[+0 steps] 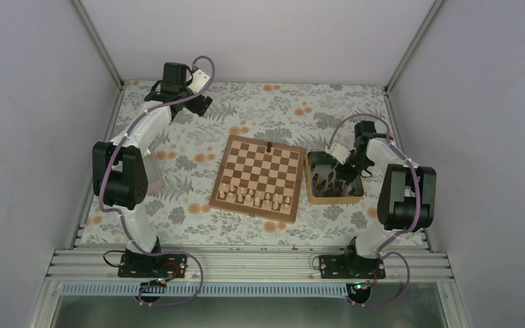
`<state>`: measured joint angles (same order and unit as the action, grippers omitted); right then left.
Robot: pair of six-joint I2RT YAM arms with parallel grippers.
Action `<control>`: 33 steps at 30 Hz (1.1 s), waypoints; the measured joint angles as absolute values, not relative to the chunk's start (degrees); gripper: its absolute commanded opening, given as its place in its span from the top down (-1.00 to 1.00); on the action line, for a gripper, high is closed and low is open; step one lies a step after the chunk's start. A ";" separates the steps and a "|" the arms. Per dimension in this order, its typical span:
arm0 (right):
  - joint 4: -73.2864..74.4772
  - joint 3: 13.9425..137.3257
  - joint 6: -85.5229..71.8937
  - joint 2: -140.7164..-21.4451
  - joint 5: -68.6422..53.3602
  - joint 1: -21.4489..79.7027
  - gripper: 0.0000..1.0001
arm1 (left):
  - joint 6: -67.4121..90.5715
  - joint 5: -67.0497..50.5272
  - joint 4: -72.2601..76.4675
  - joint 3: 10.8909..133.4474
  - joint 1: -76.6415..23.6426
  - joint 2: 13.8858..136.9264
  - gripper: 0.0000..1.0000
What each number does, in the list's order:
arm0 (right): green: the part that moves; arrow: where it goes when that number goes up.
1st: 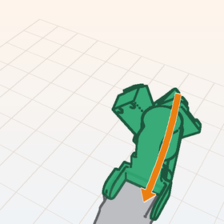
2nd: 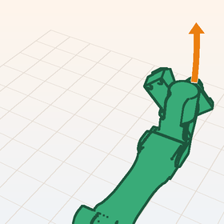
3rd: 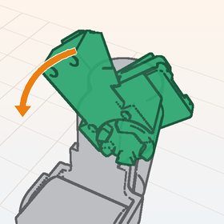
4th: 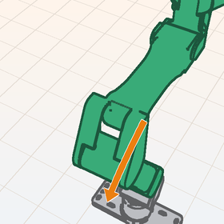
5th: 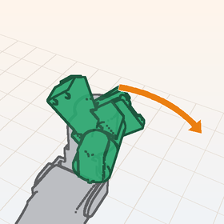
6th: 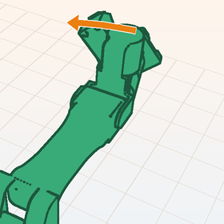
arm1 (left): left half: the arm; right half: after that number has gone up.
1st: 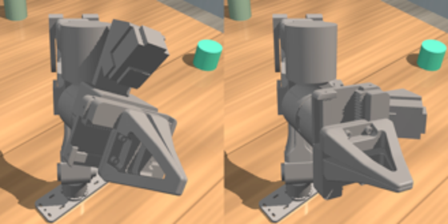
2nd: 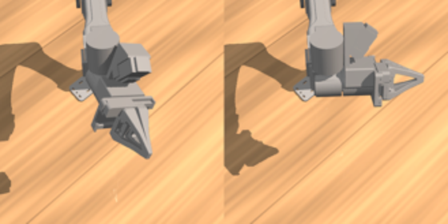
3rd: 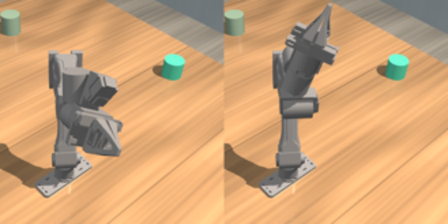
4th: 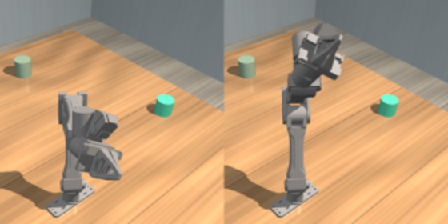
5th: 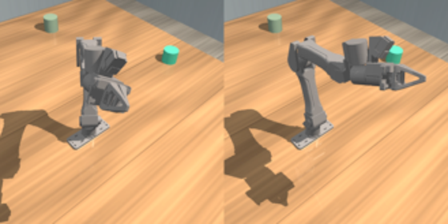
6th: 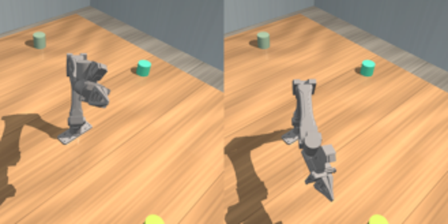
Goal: Set up the chess pieces on the board
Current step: Pick up the chess piece from the storage box, then place the chess piece on the chessboard.
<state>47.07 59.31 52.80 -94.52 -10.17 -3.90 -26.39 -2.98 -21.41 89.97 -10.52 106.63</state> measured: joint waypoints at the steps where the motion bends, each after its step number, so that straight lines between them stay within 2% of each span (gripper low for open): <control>1: 46.98 59.29 52.77 -94.63 -9.96 -3.90 0.64 | -26.37 -3.16 -21.50 89.97 -10.52 106.63 -1.00; 3: 46.74 59.29 52.66 -94.70 -9.72 -3.90 0.76 | -26.39 -3.38 -21.58 89.97 -10.52 106.63 -1.00; 8: 46.70 59.42 52.18 -94.70 -9.72 -3.95 0.90 | -26.37 -3.53 -21.58 89.97 -10.52 106.67 -1.00; 13: 49.98 62.41 52.16 -94.67 -9.74 -3.90 0.92 | -26.37 -3.60 -21.56 89.97 -10.52 106.78 -1.00; 18: 56.14 74.19 52.25 -94.45 -10.37 -2.85 0.91 | -26.37 -3.68 -21.69 89.97 -10.52 106.94 -1.00; 23: 59.24 87.77 52.45 -96.29 -11.55 2.72 0.90 | -26.39 -3.68 -21.78 89.97 -10.52 106.94 -1.00; 33: 59.86 102.37 52.73 -114.56 -13.32 14.74 0.89 | -26.37 -3.99 -21.89 89.97 -10.52 106.94 -1.00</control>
<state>59.86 102.37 52.73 -114.56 -13.32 14.74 -26.37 -3.99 -21.89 89.97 -10.52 106.94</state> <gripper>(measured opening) 0.084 0.999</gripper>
